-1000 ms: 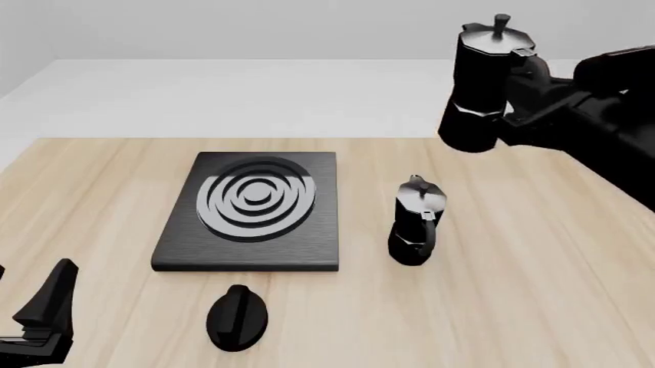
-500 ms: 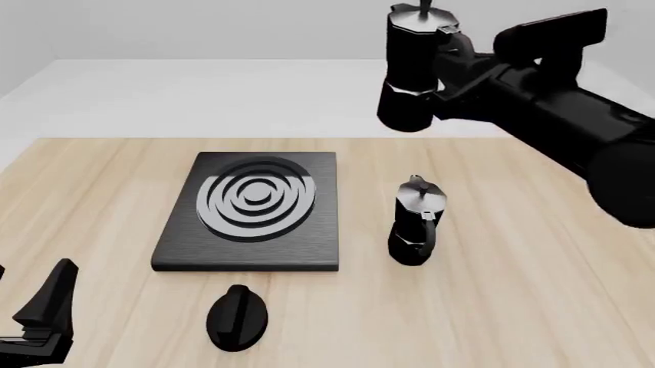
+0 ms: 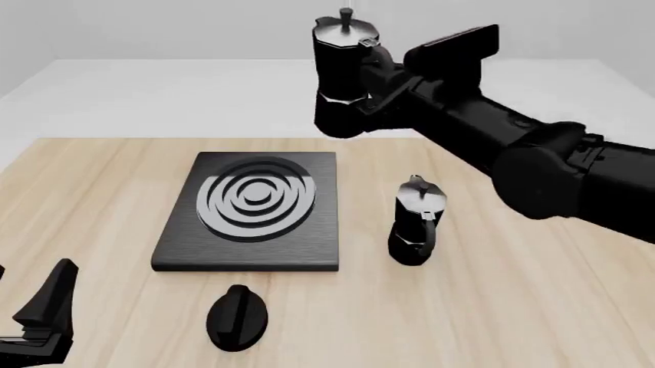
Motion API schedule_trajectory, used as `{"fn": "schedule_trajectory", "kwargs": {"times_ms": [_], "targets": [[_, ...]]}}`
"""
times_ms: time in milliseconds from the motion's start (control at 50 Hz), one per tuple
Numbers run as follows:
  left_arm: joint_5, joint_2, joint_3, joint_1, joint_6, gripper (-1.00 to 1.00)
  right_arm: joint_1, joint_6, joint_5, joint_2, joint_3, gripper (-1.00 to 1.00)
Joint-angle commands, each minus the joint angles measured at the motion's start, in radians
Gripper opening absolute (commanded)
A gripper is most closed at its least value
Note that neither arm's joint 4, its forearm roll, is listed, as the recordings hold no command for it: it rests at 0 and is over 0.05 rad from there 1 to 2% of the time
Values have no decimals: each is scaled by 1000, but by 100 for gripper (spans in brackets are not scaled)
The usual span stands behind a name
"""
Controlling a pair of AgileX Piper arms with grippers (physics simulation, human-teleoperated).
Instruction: Put the right moka pot on the stove.
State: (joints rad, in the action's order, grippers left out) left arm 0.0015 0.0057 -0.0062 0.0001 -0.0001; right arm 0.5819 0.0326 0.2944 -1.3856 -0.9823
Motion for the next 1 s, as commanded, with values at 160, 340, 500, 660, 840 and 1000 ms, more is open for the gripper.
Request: {"fn": "schedule_trajectory", "kwargs": {"times_ms": [160,340,500,660,840,1000], "targets": [[0,0,0,0,0,100,94,13,102,-121,-68,-100],[0,0,0,0,0,100,109,4,224,-170,-20,-100],[0,0,0,0,0,100,115,6,256,-217,-25,-100],[0,0,0,0,0,100,120,0,269,-255,-40,-100],[0,0,0,0,0,100,121,-25,277,-314,-76,-100],[0,0,0,0,0,100,117,-49,278,-360,-105,-100]]}}
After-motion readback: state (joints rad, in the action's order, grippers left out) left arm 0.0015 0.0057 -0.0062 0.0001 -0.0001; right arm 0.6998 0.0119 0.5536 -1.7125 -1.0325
